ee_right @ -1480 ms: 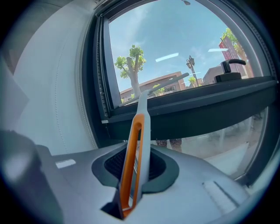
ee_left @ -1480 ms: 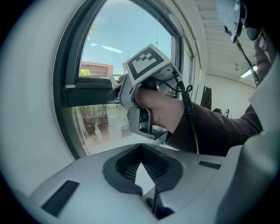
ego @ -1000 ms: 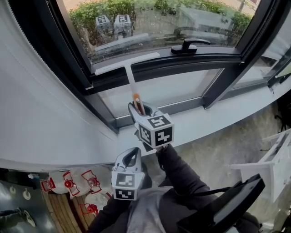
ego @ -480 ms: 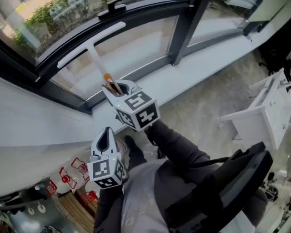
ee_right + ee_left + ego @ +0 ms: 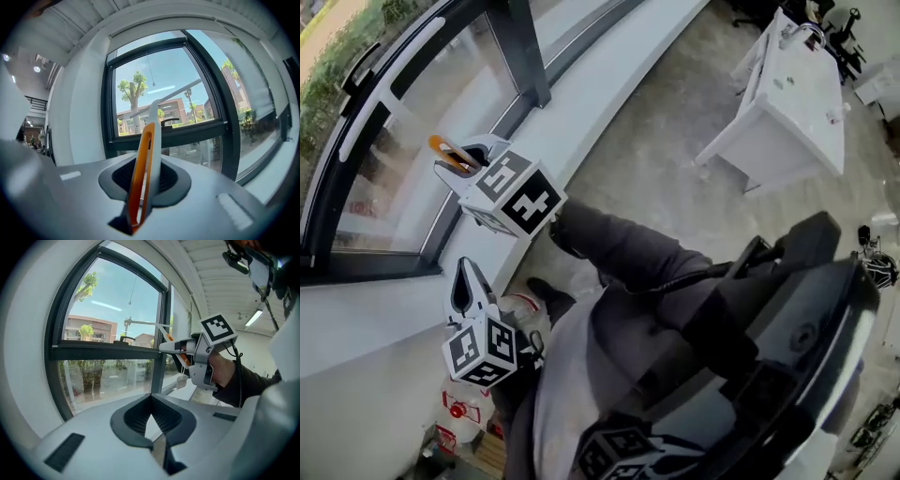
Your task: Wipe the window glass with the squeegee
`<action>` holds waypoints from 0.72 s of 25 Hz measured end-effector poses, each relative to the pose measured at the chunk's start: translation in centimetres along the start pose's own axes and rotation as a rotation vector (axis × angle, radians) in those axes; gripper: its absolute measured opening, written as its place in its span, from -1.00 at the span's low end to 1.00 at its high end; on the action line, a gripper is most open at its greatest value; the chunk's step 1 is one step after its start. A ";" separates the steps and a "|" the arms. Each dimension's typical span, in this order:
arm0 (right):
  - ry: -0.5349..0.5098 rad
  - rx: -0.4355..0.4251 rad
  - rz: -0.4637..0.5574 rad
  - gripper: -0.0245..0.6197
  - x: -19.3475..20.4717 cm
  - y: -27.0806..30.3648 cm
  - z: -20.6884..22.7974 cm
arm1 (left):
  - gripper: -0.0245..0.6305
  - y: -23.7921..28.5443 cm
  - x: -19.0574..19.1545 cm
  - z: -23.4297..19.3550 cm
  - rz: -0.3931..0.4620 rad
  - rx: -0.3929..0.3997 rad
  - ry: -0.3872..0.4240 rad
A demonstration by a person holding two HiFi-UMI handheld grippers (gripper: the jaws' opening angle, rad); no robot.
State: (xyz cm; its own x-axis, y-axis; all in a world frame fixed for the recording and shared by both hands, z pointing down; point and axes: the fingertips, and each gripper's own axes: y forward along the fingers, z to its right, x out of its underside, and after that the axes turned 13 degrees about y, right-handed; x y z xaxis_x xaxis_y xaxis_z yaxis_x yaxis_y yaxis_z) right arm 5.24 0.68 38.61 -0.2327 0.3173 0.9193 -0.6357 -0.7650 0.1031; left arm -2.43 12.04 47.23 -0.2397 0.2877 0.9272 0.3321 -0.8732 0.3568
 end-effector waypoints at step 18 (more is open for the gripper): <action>0.028 0.074 0.078 -0.75 -2.3 -6.0 5.8 | -0.93 2.4 -1.6 5.9 -0.008 0.067 0.057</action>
State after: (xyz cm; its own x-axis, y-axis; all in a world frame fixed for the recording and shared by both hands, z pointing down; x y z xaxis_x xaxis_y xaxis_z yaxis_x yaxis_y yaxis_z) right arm 13.83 1.26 38.08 -0.3005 0.2700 0.9148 -0.5590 -0.8269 0.0604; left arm 4.15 11.76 47.26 -0.2934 0.2701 0.9170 0.3896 -0.8422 0.3727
